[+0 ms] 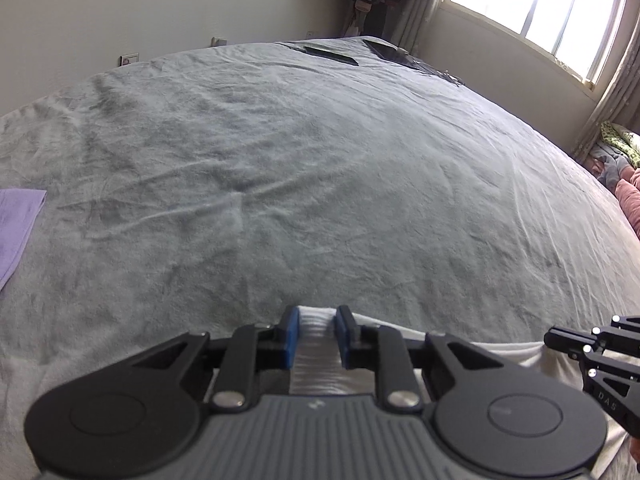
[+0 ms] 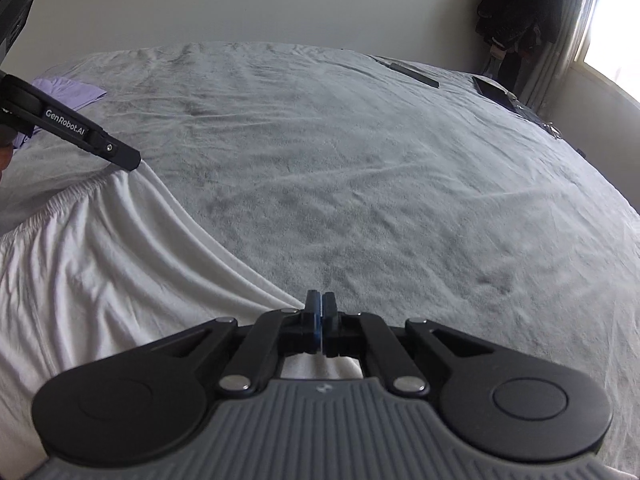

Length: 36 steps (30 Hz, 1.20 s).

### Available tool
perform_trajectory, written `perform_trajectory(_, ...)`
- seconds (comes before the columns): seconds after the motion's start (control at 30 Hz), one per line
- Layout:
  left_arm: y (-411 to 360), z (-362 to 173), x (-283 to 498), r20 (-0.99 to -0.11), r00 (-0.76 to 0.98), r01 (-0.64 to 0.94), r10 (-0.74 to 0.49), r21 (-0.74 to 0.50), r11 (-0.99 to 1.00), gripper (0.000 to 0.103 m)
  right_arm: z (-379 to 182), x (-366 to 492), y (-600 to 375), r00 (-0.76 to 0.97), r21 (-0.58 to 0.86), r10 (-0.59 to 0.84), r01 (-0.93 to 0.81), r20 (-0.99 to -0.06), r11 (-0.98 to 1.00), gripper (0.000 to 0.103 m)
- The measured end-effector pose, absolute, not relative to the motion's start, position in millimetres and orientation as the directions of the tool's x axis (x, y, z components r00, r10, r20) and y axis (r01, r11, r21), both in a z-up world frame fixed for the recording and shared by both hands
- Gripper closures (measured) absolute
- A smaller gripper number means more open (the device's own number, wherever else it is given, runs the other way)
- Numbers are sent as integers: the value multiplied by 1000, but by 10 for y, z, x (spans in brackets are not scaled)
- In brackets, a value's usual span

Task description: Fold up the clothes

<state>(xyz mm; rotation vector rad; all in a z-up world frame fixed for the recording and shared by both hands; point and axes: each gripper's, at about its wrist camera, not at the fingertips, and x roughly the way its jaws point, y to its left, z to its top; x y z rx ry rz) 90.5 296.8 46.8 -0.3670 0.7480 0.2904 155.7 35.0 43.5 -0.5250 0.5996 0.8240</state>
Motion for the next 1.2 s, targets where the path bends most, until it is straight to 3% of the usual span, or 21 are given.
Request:
perform_trajectory(0.2,2966,453,923,-707,696,-385,128,-216,897,83,428,1567,323,524,-164,529,-797,-667,582,103)
perform_trajectory(0.33,2964,454,920,-709,693,-387,127,-217,896,83,507,1595,218,483,-141,545,-822,-686,551,80)
perform_trajectory(0.43,2961,456,916,-710,693,-388,128,-216,896,83,498,1593,162,475,-161,532,-832,-701,531,71)
perform_trajectory(0.57,2948,450,919,-711,691,-387,132,-209,898,83,379,1558,212,469,-203,510,-847,-721,491,73)
perform_trajectory(0.67,2950,445,921,-713,688,-387,134,-205,899,83,343,1548,253,479,-232,506,-849,-717,474,91)
perform_trajectory(0.7,2952,444,921,-713,688,-388,134,-206,898,83,334,1545,265,481,-242,505,-850,-717,467,103)
perform_trajectory(0.8,2956,443,918,-712,689,-388,133,-209,898,83,307,1534,300,486,-269,500,-854,-717,445,102)
perform_trajectory(0.93,2954,448,917,-708,693,-388,133,-212,897,83,441,1591,224,550,-259,524,-809,-650,528,102)
perform_trajectory(1.2,2887,383,979,-726,670,-393,158,-166,905,83,318,1615,298,577,-289,498,-791,-648,540,102)
